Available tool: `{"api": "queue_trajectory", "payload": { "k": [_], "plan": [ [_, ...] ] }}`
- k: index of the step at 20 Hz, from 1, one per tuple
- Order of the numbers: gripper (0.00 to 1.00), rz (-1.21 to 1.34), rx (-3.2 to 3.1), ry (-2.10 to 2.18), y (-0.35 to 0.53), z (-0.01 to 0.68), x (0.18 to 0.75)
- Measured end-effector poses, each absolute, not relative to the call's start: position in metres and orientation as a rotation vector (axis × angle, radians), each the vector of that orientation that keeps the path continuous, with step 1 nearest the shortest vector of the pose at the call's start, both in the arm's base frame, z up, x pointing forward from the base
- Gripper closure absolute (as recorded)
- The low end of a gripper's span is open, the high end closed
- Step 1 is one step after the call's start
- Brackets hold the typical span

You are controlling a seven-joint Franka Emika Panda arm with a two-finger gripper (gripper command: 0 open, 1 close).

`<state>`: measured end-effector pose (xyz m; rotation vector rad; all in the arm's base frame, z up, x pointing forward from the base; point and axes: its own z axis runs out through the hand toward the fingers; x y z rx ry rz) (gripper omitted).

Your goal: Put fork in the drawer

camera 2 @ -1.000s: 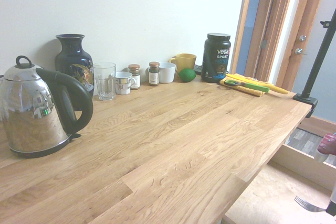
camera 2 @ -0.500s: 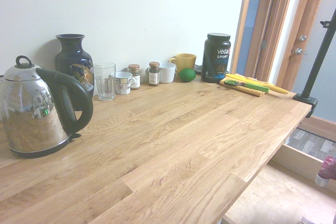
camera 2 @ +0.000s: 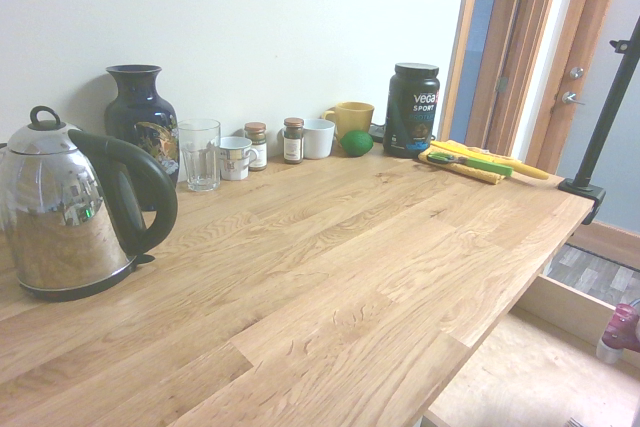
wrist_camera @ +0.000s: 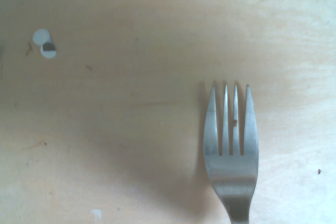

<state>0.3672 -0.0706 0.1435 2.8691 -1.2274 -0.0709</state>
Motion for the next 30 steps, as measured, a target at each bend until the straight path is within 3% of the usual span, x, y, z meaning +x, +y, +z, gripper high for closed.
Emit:
{"api": "queue_trajectory", "payload": {
  "k": [4,5,22,30],
  "plan": [
    [1.0,-0.072,2.866,-1.219,-0.069,0.14,0.366],
    [0.0,-0.072,2.865,-1.22,-0.069,0.14,0.366],
    [0.0,-0.047,2.847,-1.26,-0.068,0.143,0.372],
    [0.0,0.059,2.863,-1.282,-0.065,0.178,0.39]
  ]
}}
